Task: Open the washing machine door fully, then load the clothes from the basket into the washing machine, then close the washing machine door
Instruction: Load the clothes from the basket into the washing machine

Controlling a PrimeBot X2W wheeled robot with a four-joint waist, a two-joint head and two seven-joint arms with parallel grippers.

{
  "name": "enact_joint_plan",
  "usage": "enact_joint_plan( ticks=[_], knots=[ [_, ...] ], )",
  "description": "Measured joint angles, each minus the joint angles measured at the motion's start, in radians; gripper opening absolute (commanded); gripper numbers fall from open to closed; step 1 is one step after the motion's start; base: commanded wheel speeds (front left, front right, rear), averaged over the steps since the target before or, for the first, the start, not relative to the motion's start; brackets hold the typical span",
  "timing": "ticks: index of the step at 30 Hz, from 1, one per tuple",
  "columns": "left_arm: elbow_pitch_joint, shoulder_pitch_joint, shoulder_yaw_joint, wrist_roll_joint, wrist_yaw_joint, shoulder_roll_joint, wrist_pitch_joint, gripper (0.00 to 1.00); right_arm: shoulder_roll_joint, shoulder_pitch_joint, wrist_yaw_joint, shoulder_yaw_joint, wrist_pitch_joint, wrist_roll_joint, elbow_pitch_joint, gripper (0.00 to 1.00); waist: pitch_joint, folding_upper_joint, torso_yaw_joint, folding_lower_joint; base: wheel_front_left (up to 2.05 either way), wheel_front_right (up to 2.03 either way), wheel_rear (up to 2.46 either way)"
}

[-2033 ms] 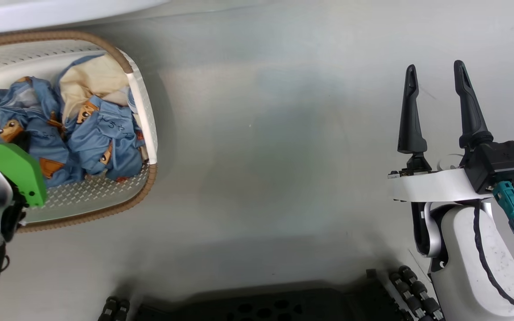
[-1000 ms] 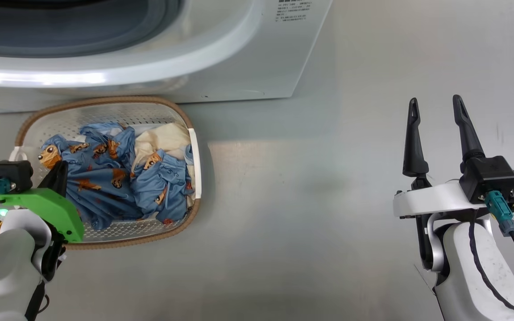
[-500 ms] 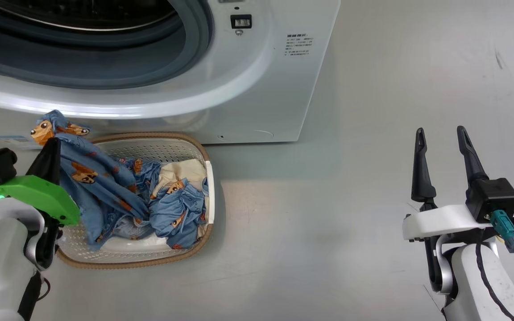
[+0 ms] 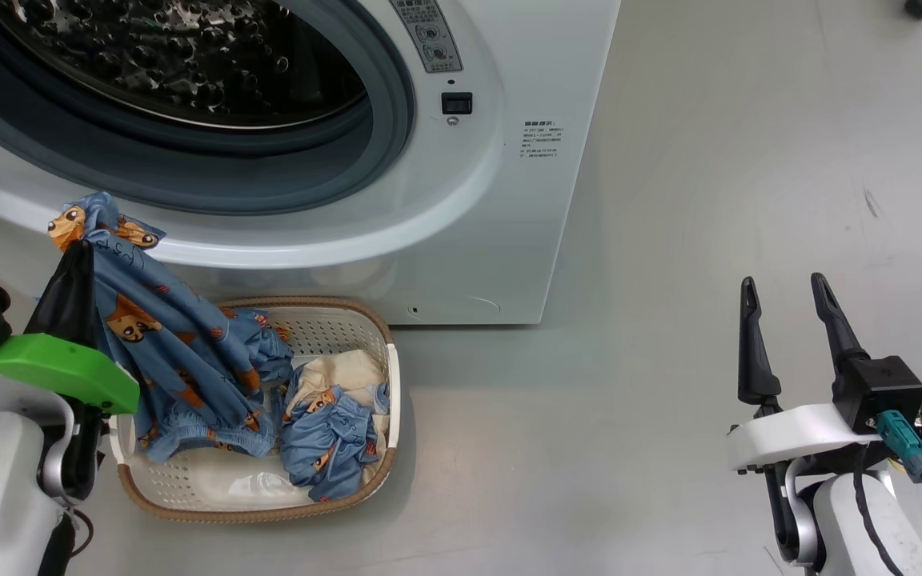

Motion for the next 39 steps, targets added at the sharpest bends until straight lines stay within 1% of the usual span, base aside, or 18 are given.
enact_joint_plan(
  ticks=[4,6,9,11,21,30,39],
  knots=[
    [-0.086,0.049,0.045,0.042,0.003,-0.026,0.0,0.0,-0.001,0.022,0.002,-0.004,0.0,0.007,0.0,1.0,-0.046,0.0,0.003,0.0,0.0,0.0,0.0],
    [-0.123,0.069,0.063,0.063,0.004,-0.031,0.0,0.0,-0.002,0.029,0.009,-0.007,0.0,0.009,0.0,1.0,-0.062,0.0,0.004,0.0,0.0,0.0,0.0],
    [-0.173,0.096,0.09,0.092,0.004,-0.039,-0.002,0.0,-0.002,0.038,0.011,-0.009,0.0,0.009,0.002,1.0,-0.085,0.0,0.007,0.0,0.0,0.0,0.0],
    [-0.201,0.117,0.104,0.107,0.011,-0.049,-0.003,0.0,-0.002,0.039,0.016,-0.01,0.0,0.009,0.002,1.0,-0.099,0.0,0.009,0.0,0.0,0.0,0.0],
    [-0.297,0.25,0.161,0.167,0.013,-0.083,-0.003,0.0,-0.002,0.078,0.031,-0.008,0.0,0.018,0.006,1.0,-0.167,0.0,0.012,0.0,0.0,0.0,0.0],
    [-0.357,0.315,0.192,0.207,0.013,-0.104,-0.003,0.0,-0.003,0.079,0.035,-0.01,0.0,0.019,0.001,1.0,-0.179,0.0,0.002,0.0,0.0,0.0,0.0],
    [-0.398,0.36,0.212,0.232,0.013,-0.121,-0.003,0.0,-0.003,0.086,0.036,-0.012,0.0,0.019,-0.01,1.0,-0.165,0.0,-0.005,0.0,0.0,0.0,0.0]
  ],
)
